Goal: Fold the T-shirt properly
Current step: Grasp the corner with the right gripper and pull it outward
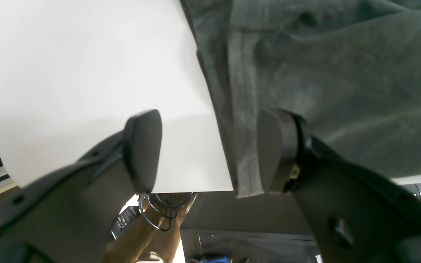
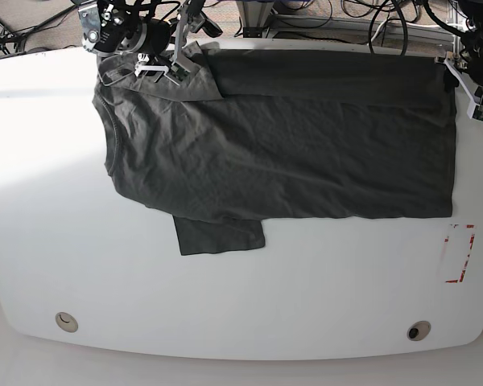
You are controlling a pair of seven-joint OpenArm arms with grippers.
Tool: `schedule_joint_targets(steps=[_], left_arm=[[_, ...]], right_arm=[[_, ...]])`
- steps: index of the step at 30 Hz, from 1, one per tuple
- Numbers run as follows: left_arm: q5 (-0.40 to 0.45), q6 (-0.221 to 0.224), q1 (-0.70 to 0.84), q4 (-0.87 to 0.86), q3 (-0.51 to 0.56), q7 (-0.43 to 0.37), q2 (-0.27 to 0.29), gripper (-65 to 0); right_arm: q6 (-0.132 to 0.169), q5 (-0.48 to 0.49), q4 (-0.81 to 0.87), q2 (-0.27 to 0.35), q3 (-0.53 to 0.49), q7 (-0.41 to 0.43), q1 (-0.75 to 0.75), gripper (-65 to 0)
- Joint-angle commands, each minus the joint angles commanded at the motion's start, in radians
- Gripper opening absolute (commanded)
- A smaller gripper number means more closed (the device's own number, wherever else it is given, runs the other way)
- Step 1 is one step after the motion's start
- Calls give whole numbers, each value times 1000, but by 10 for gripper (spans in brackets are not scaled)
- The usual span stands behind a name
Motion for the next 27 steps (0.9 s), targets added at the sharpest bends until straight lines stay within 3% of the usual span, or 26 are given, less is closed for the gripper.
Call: schedule_joint_targets(steps=[5, 10, 15, 22, 27], left_arm=[[0, 0, 0, 0, 0, 0, 0, -271], [0, 0, 0, 0, 0, 0, 0, -271], [0, 0, 0, 0, 2, 0, 0, -271], [0, 0, 0, 0, 2, 0, 0, -271], [0, 0, 0, -2, 2, 0, 0, -271]], right_arm=[[0, -92, -3, 0, 2, 43, 0, -327], [0, -178, -41, 0, -3, 104, 0, -379], [0, -193, -69, 0, -3, 143, -5, -390], [0, -186, -55, 0, -2, 140, -11, -590], [0, -184, -23, 0, 2, 140, -51, -602]])
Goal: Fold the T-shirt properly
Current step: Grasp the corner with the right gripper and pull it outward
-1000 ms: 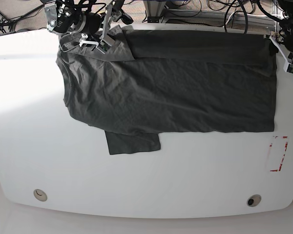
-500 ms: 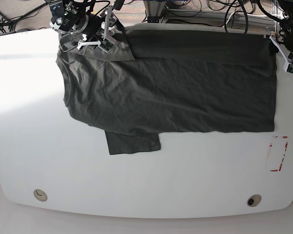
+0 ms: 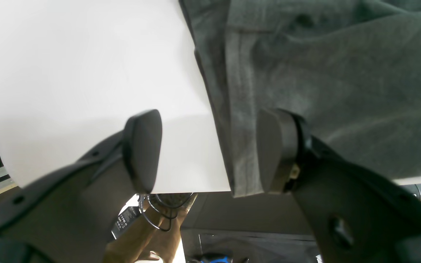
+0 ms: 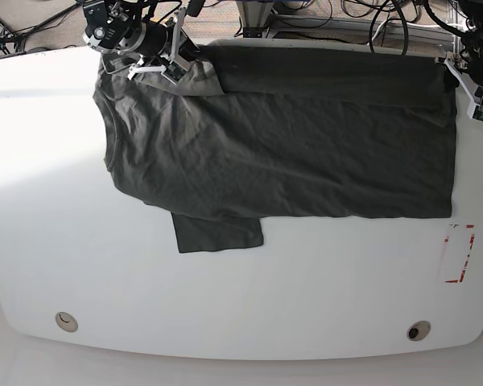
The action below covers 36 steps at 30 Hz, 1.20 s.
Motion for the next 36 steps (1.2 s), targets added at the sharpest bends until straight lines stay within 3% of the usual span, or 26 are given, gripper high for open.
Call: schedule_joint_targets(steps=[13, 19, 21, 31, 36], left_arm=[[0, 0, -35, -89, -2, 0, -3, -271], [0, 0, -40, -117, -2, 0, -29, -271], [-2, 0, -40, -117, -2, 0, -29, -271], [-2, 0, -41, -115, 0, 0, -28, -271], [0, 0, -41, -115, 2, 0, -26, -271]], right_arm=[[0, 0, 8, 0, -5, 0, -31, -590], [0, 2, 25, 0, 2, 0, -25, -650], [0, 28, 26, 0, 17, 3, -21, -650], [0, 365, 21, 21, 198, -32, 40, -650], [0, 400, 20, 21, 258, -106, 115, -645]])
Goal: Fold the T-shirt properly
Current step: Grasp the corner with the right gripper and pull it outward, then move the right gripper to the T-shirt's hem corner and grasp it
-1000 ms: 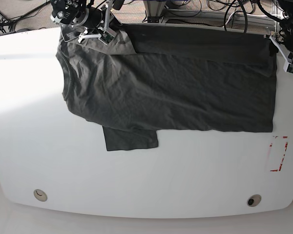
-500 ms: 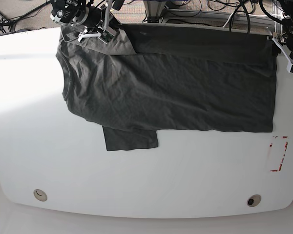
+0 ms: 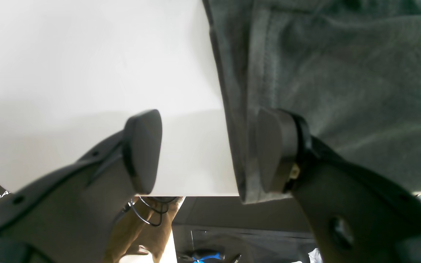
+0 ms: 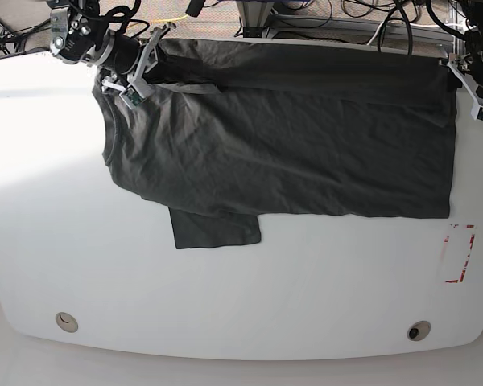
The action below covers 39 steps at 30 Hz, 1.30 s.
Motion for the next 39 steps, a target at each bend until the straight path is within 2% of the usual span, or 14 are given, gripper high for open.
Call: schedule_joint_targets(steps=[18, 20, 23, 25, 27, 29, 34, 36, 39], left_arm=[[0, 0, -2, 2, 34, 0, -5, -271], [0, 0, -2, 2, 34, 0, -5, -271], [0, 0, -3, 3, 34, 0, -5, -271], [0, 0, -25, 5, 34, 0, -5, -271], [0, 0, -38, 5, 34, 2, -5, -271], [0, 0, -51, 8, 34, 5, -5, -271], [0, 0, -86, 69, 34, 6, 0, -271], [0, 0, -110, 86, 34, 6, 2, -271], [2, 0, -166, 87, 34, 6, 2, -271]], right_arm=[[0, 0, -196, 6, 0, -2, 264, -634], [0, 0, -199, 6, 0, -3, 273, -579], [0, 0, -199, 8, 3, -3, 278, -369], [0, -2, -198, 8, 9, -3, 278, -203], [0, -2, -198, 9, 11, -3, 279, -95], [0, -2, -198, 9, 18, -3, 288, -84], [0, -2, -199, 6, 64, -3, 339, -141], [0, -2, -204, 8, 63, -3, 374, -141], [0, -2, -278, 2, 61, -3, 456, -144]])
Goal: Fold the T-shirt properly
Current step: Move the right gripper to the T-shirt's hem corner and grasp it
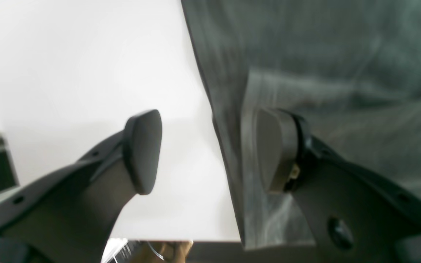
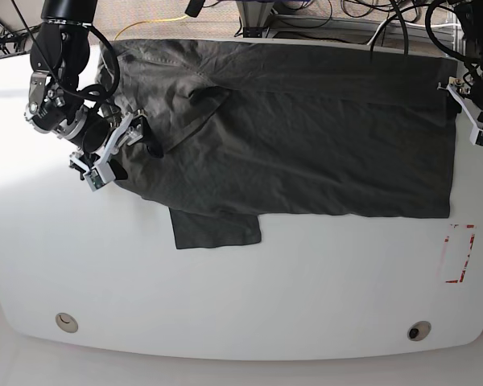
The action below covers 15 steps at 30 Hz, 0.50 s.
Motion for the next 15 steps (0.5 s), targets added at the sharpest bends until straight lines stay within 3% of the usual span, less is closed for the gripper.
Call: schedule_joint_targets(steps=[11, 15], left_arm=[[2, 0, -133, -5, 0, 0, 21, -271], [0, 0, -180, -5, 25, 0, 23, -271]], right_arm=[[0, -2, -443, 5, -3, 12, 285, -147], [0, -72, -563, -8, -23, 49, 390, -149]])
